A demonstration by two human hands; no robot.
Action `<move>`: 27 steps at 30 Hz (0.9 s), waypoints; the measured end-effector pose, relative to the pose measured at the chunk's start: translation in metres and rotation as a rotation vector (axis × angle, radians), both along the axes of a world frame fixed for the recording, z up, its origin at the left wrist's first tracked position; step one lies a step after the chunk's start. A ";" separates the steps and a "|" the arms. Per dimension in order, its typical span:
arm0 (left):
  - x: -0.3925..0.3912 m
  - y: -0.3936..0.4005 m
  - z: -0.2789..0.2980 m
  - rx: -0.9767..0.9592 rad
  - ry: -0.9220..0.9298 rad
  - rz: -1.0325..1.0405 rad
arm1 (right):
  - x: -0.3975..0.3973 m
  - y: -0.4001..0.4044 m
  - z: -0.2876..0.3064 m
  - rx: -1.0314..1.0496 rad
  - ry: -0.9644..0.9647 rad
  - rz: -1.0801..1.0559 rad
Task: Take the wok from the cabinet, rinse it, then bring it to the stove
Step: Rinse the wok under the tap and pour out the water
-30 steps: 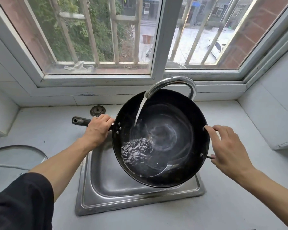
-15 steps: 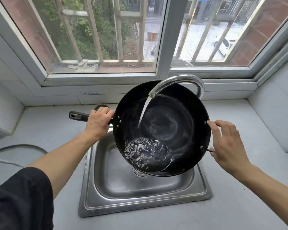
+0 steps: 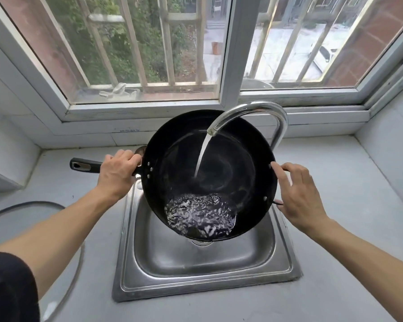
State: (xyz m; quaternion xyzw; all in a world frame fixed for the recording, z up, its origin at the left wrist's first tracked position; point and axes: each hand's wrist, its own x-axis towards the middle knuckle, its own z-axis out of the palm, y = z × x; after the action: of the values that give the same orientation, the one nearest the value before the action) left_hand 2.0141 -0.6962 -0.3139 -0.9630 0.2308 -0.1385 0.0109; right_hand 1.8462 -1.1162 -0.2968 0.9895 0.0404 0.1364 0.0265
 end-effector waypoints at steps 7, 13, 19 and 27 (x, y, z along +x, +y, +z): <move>-0.006 0.033 0.013 0.035 -0.049 0.056 | 0.022 0.019 -0.010 0.033 -0.046 0.066; -0.017 0.058 0.020 0.038 -0.049 0.115 | 0.041 0.035 -0.009 0.062 -0.100 0.113; -0.027 0.079 0.031 0.036 -0.075 0.158 | 0.060 0.049 -0.015 0.091 -0.081 0.130; -0.036 0.104 0.047 0.062 -0.123 0.183 | 0.081 0.074 -0.033 0.146 -0.054 0.148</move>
State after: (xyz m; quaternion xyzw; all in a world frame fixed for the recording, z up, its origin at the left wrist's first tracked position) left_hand 1.9784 -0.5917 -0.2665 -0.9689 0.1452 -0.1885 0.0673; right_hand 1.9268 -1.0424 -0.3302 0.9790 0.1027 0.1673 -0.0546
